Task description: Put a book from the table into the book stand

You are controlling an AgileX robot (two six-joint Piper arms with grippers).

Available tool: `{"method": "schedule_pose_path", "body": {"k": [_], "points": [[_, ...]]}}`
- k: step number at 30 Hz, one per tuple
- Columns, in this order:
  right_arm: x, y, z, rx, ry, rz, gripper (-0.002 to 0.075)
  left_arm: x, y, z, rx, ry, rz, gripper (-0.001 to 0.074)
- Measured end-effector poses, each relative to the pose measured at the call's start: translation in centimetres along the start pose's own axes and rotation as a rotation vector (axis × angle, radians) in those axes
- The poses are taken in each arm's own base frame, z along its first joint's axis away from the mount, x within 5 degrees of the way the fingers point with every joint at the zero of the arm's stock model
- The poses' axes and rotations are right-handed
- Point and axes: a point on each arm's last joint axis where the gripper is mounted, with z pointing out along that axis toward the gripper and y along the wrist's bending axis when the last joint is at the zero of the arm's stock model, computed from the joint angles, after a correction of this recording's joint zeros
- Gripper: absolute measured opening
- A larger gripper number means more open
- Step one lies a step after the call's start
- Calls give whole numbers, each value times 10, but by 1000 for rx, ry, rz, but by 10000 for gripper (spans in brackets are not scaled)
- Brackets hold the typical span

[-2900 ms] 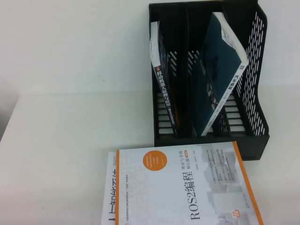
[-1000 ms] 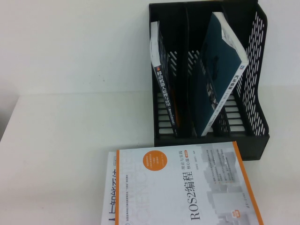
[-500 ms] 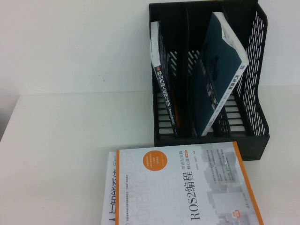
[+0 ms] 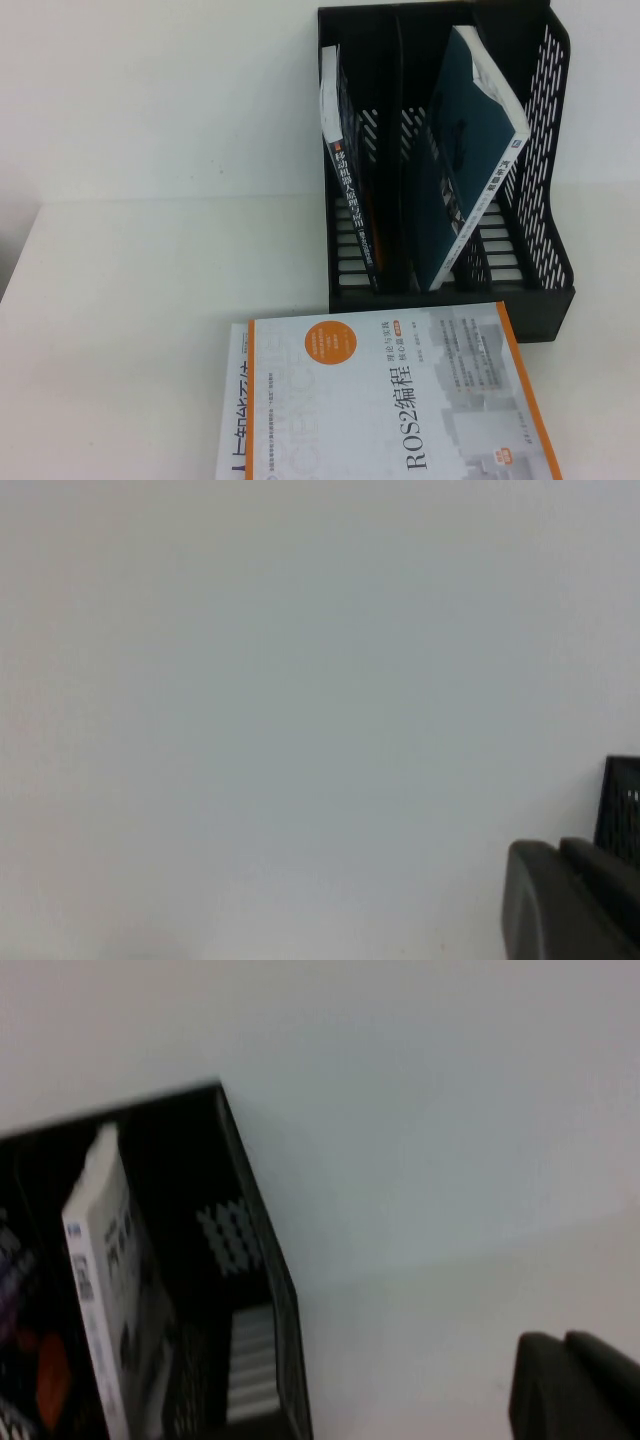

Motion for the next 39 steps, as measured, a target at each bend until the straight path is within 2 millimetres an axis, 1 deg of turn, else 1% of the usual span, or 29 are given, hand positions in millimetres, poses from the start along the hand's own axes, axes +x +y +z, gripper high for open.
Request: {"method": "schedule_pose_path", "body": {"k": [3, 5, 8, 10, 14, 15, 19, 23, 29, 32, 39], "points": [[-4, 5, 17, 8, 221, 1, -1, 13, 2, 10, -14, 106, -62, -2], [-2, 10, 30, -14, 366, 9, -1, 25, 2, 17, -33, 222, -159, -2], [7, 18, 54, -92, 567, 27, -1, 38, 0, 27, -58, 425, -284, -2], [17, 24, 69, -166, 684, 43, -1, 42, -3, 35, -64, 556, -331, -2], [33, 28, 93, -241, 823, 59, -1, 44, -13, 56, -15, 812, -328, -2], [37, 27, 99, -247, 853, 54, -1, 43, -16, 62, 3, 853, -326, -2], [55, 23, 119, -251, 957, 33, -1, 52, -24, 82, 82, 1010, -360, -2], [72, 27, 134, -279, 1025, -16, -1, 68, -29, 98, 136, 1095, -417, -2], [100, 48, 155, -328, 1091, -100, -1, 87, -30, 113, 153, 1165, -490, -2], [110, 56, 165, -337, 1109, -128, -1, 92, -30, 116, 150, 1181, -502, -2], [123, 61, 190, -319, 1160, -128, -1, 95, -30, 118, 145, 1190, -514, -2]]}}
